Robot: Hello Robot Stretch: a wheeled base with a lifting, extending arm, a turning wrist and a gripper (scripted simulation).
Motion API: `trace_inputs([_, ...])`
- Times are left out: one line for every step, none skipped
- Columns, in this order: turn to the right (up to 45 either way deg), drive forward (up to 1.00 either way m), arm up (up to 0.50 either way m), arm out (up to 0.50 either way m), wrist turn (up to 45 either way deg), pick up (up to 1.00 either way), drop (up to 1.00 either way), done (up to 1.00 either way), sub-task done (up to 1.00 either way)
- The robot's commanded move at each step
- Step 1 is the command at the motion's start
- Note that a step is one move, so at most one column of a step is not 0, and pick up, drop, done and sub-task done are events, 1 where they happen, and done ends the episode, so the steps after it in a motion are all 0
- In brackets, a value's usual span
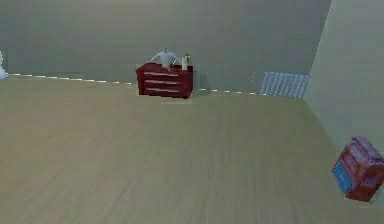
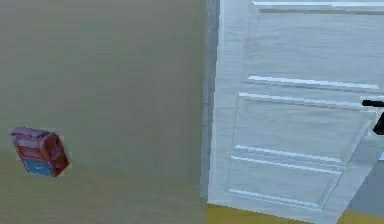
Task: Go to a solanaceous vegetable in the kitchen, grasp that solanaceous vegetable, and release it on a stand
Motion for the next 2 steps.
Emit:
trace_inputs([0.0, 0.40, 0.00, 0.00, 0.0, 0.00, 0.00, 0.00, 0.00])
trace_inputs([-33.0, 0.00, 0.00, 0.00, 0.0, 0.00, 0.00, 0.00, 0.00])
